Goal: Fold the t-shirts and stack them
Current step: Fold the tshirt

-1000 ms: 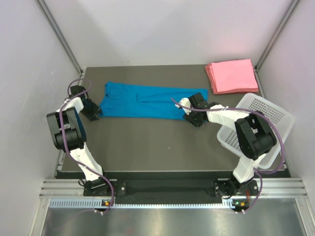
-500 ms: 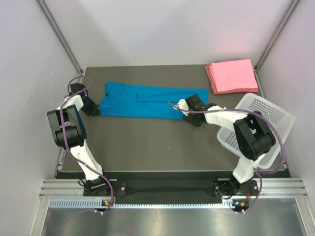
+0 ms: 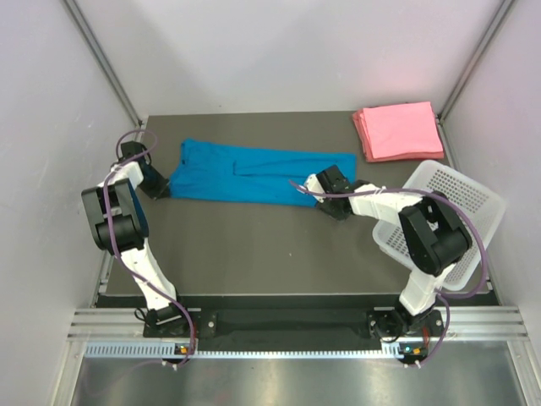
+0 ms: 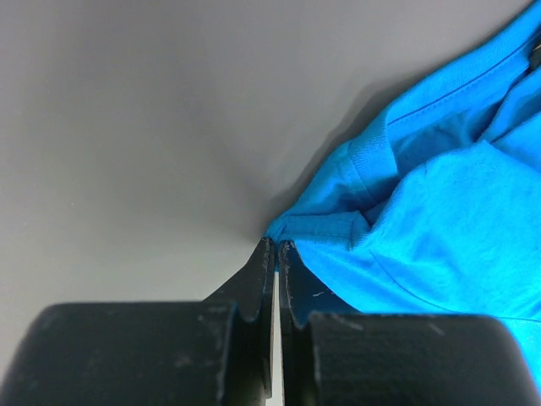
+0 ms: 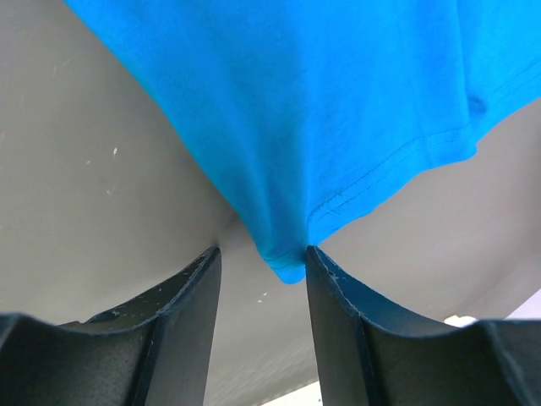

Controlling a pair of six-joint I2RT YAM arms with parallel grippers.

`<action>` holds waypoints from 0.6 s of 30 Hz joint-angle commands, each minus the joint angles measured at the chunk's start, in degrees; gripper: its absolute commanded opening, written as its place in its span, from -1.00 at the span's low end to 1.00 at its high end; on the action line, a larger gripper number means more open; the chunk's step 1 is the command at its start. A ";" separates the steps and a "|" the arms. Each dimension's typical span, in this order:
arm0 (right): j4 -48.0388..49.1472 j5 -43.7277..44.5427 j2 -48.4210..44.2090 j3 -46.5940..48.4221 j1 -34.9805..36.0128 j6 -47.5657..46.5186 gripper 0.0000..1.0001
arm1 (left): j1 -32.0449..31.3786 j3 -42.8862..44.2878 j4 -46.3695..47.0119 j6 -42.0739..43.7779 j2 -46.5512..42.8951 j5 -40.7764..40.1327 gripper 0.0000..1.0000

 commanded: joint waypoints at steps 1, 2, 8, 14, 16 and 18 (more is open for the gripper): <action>1.71 0.43 -0.45 -0.31 0.86 -1.36 -0.10 | 0.11 2.60 0.50 0.82 0.91 -2.41 -1.00; 1.89 -0.79 -0.36 -0.66 0.86 -1.36 -0.10 | 0.11 2.77 0.50 0.82 1.00 -2.42 -1.00; 0.93 -0.89 1.40 -1.37 1.21 -0.66 -0.50 | 0.19 5.93 0.58 0.64 3.46 -2.50 -1.00; -4.69 -2.81 0.44 1.18 5.16 5.57 -1.00 | 0.19 9.54 3.57 1.60 7.68 0.92 -1.00; -6.71 -2.57 -0.79 1.27 7.70 9.53 -1.00 | 0.11 12.52 4.01 2.13 9.61 1.01 -1.00; -8.39 -1.07 -1.06 0.75 9.99 13.56 -1.00 | 0.11 15.41 4.54 2.84 11.45 0.23 -1.00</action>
